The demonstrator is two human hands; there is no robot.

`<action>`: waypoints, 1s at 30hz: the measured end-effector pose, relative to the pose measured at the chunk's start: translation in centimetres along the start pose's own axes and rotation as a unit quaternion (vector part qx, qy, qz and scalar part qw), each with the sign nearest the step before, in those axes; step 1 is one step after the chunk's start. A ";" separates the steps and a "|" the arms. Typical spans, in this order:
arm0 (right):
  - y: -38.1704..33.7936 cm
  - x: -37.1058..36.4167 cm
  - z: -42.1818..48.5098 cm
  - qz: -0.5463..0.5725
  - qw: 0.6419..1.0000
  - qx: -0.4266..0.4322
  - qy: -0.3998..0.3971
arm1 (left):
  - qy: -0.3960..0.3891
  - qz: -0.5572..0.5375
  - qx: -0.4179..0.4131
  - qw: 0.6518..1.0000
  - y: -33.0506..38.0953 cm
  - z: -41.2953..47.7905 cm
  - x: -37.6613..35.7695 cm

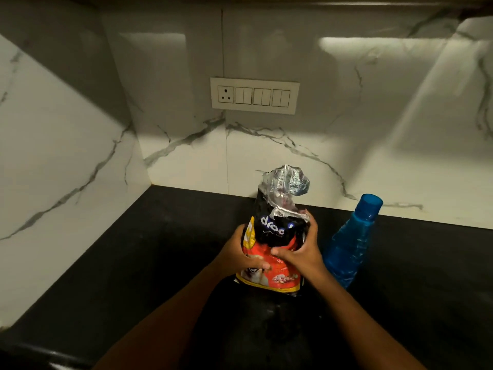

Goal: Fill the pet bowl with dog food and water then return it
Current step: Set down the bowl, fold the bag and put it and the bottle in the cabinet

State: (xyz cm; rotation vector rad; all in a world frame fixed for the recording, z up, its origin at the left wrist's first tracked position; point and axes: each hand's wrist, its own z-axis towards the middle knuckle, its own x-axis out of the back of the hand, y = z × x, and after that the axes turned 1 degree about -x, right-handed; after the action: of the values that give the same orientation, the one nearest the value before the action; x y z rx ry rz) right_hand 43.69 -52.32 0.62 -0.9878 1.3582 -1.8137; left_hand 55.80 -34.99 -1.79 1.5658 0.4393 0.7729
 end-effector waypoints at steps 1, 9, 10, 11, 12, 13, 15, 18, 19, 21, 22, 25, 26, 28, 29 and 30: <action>0.5 0.0 -0.4 0.000 1.000 -0.015 -0.007 | -0.020 0.006 0.004 1.000 -0.2 0.0 0.2; 1.0 -0.5 -1.8 0.035 0.996 -0.075 -0.014 | -0.067 0.018 0.004 0.998 -1.9 -0.1 0.5; 1.2 -0.5 -1.9 0.027 0.995 -0.090 -0.025 | -0.069 0.020 0.007 0.997 -2.2 -0.1 0.5; 1.4 -0.5 -2.2 0.015 0.995 -0.097 -0.029 | -0.083 0.022 0.006 0.996 -2.3 -0.2 0.7; 1.7 -0.4 -2.4 0.003 0.994 -0.103 -0.046 | -0.087 0.027 0.014 0.996 -2.4 -0.4 0.6; 1.8 -0.3 -2.6 -0.009 0.993 -0.103 -0.057 | -0.083 0.033 0.019 0.996 -2.3 -0.6 0.4; 1.7 -0.5 -3.2 -0.027 0.992 -0.108 -0.062 | -0.069 0.032 0.017 0.997 -2.1 -1.1 0.3; 1.1 -1.2 -4.0 -0.027 0.993 -0.104 -0.042 | -0.051 0.020 0.010 0.998 -2.3 -2.1 0.3; 1.2 -1.3 -4.5 -0.034 0.994 -0.100 -0.035 | -0.054 0.022 0.010 0.998 -2.2 -2.6 0.5; 0.8 -1.8 -5.3 -0.037 0.995 -0.096 -0.018 | -0.061 0.035 0.002 0.997 -1.7 -3.0 1.0; 0.6 -2.1 -5.8 -0.034 0.995 -0.093 -0.004 | -0.065 0.047 -0.008 0.997 -1.4 -3.1 1.2; -1.4 -2.2 -6.7 -0.009 0.997 -0.073 0.025 | -0.072 0.082 -0.040 0.993 1.1 -3.4 2.0; -2.0 -2.0 -6.8 -0.007 0.997 -0.069 0.028 | -0.070 0.090 -0.048 0.992 2.0 -3.7 2.2; -3.9 -1.3 -7.3 -0.011 0.997 -0.066 0.027 | -0.062 0.107 -0.064 0.990 4.2 -4.6 2.3; -5.0 -0.9 -7.5 -0.018 0.998 -0.060 0.023 | -0.054 0.115 -0.069 0.990 5.2 -5.0 2.3; -6.2 -0.4 -7.7 -0.023 0.998 -0.054 0.018 | -0.042 0.123 -0.075 0.989 6.2 -5.4 2.2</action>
State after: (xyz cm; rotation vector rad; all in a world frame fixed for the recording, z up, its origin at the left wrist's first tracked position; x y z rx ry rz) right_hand 36.85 -46.87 5.18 -1.0547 1.4813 -1.8153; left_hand 52.60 -30.60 4.74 1.5212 0.1237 0.9027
